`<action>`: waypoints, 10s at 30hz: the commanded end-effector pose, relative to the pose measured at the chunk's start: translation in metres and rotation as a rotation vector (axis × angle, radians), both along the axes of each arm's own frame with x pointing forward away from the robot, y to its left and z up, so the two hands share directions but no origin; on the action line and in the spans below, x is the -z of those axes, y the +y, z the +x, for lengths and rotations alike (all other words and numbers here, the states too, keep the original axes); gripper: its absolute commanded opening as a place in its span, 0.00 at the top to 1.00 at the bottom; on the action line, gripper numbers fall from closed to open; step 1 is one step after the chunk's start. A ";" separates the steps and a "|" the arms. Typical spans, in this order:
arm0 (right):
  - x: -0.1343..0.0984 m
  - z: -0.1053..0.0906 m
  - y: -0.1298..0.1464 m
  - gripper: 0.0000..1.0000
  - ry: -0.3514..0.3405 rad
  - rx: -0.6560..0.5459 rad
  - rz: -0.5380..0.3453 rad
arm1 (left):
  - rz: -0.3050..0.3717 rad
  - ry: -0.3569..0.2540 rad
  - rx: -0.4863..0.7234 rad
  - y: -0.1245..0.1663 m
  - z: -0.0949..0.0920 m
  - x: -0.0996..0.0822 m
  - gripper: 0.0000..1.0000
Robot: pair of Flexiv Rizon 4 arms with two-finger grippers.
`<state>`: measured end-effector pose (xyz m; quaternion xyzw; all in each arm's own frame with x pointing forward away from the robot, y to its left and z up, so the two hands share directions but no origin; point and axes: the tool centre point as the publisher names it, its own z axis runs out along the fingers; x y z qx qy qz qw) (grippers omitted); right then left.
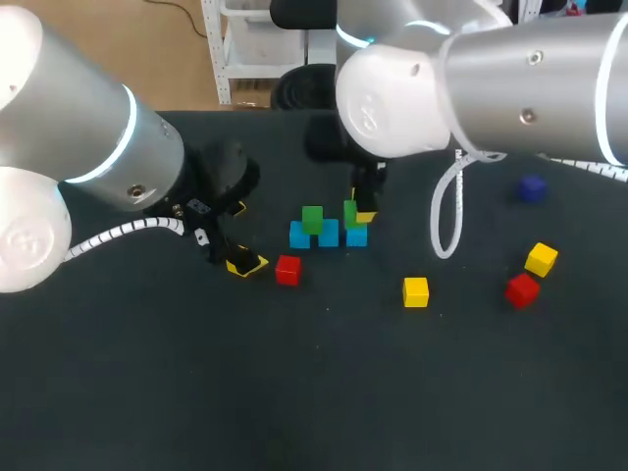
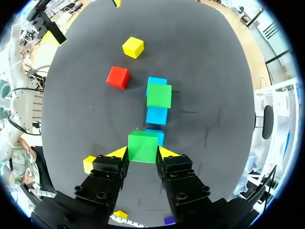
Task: Place the blue cubes, place green cubes on the blue cubes, place the yellow cubes on the green cubes, then place the red cubes on the yellow cubes, and place purple cube on the red cubes.
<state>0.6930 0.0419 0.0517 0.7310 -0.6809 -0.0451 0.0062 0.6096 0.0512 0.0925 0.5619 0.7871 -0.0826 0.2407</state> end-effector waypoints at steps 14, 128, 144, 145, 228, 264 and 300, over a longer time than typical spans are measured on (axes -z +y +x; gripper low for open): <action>0.012 0.007 0.007 1.00 0.033 0.005 -0.015 | 0.003 0.001 -0.001 -0.001 0.001 0.000 0.00; 0.023 0.016 0.014 0.76 0.046 0.046 -0.047 | 0.003 0.001 -0.001 -0.001 0.001 0.000 0.00; 0.023 0.016 0.014 0.62 0.046 0.051 -0.049 | 0.003 0.001 -0.001 -0.001 0.001 0.000 0.00; 0.023 0.016 0.014 0.58 0.046 0.051 -0.048 | 0.003 0.001 -0.001 -0.001 0.001 0.000 0.00; 0.013 0.019 0.011 0.14 0.026 0.067 -0.031 | 0.003 0.001 -0.001 -0.001 0.001 0.000 0.00; -0.028 -0.085 -0.055 0.01 -0.025 0.079 0.020 | 0.003 0.001 -0.001 -0.001 0.001 0.000 0.00; -0.011 -0.084 -0.054 0.00 -0.030 0.038 0.044 | 0.003 0.001 -0.001 -0.001 0.001 0.000 0.00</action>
